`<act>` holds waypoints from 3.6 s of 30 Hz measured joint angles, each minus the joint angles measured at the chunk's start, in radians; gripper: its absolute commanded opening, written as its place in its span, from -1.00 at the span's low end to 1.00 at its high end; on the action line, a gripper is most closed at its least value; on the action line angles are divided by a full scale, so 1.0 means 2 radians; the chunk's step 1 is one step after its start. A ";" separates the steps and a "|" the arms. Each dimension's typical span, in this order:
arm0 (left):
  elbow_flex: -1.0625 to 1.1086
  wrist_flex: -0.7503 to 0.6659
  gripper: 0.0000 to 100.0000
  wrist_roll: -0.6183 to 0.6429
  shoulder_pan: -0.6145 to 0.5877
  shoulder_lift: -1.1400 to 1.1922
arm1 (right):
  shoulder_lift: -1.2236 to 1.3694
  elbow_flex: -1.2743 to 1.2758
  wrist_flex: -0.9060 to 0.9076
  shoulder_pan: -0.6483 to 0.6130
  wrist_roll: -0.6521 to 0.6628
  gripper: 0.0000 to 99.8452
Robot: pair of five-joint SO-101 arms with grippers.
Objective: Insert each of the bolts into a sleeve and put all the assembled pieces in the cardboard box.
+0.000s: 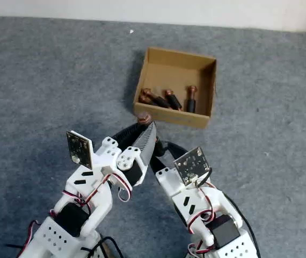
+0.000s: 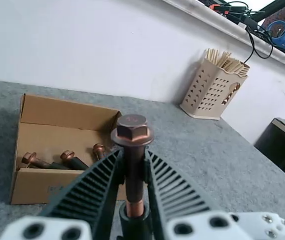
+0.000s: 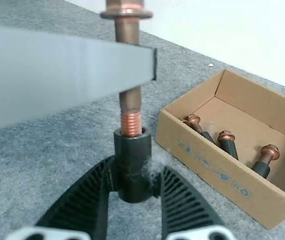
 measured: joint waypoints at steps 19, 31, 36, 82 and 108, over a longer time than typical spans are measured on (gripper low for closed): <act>0.006 0.099 -0.76 -0.056 0.007 -0.008 | 0.000 0.005 0.000 0.000 0.001 -0.98; 0.006 0.137 -0.62 -0.058 0.000 -0.009 | 0.001 0.008 0.001 0.004 0.001 -0.98; 0.006 0.138 -0.62 -0.058 0.000 -0.009 | 0.001 0.008 0.001 0.004 0.001 -0.98; 0.090 0.127 -0.99 -0.042 -0.193 -0.128 | 0.000 0.027 0.001 0.005 0.042 -0.98; 0.090 0.203 -0.99 -0.042 -0.245 -0.128 | 0.184 -0.162 0.145 0.005 0.008 -0.99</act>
